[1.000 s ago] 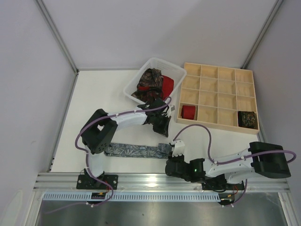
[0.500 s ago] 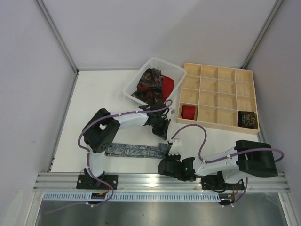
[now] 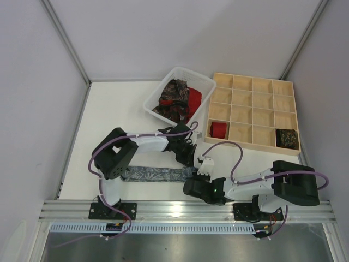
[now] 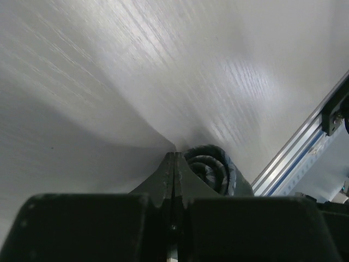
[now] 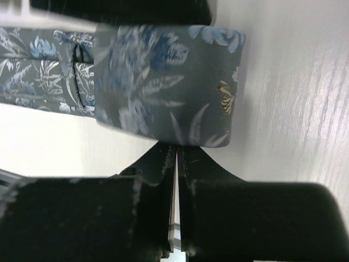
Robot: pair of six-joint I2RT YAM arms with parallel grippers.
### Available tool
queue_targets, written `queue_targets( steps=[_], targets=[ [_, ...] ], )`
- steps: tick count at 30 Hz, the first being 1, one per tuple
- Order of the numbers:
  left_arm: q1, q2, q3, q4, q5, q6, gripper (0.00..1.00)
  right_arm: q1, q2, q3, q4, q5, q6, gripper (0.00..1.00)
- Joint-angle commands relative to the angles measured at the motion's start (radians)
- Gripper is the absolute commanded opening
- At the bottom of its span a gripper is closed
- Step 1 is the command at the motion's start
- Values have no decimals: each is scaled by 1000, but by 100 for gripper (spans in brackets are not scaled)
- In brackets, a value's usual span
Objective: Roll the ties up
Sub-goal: Roll the tie
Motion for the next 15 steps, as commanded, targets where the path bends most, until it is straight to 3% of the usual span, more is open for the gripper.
queue_targets(
  steps=[1, 5, 8, 12, 15],
  targets=[
    [-9, -31, -56, 28, 25, 10, 0, -37, 30, -20, -32, 10, 1, 0],
    [-13, -45, -101, 80, 72, -3, 0, -62, 27, -22, -18, 7, -19, 0],
    [-7, -38, -86, 45, 33, 2, 0, -51, 10, -31, -21, 2, -17, 0],
    [16, -22, -24, -37, -118, -1, 0, -19, -19, -36, -78, 7, 12, 0],
    [31, -18, 39, -129, -216, -15, 6, -8, -62, -57, -101, -7, 30, 0]
  ],
)
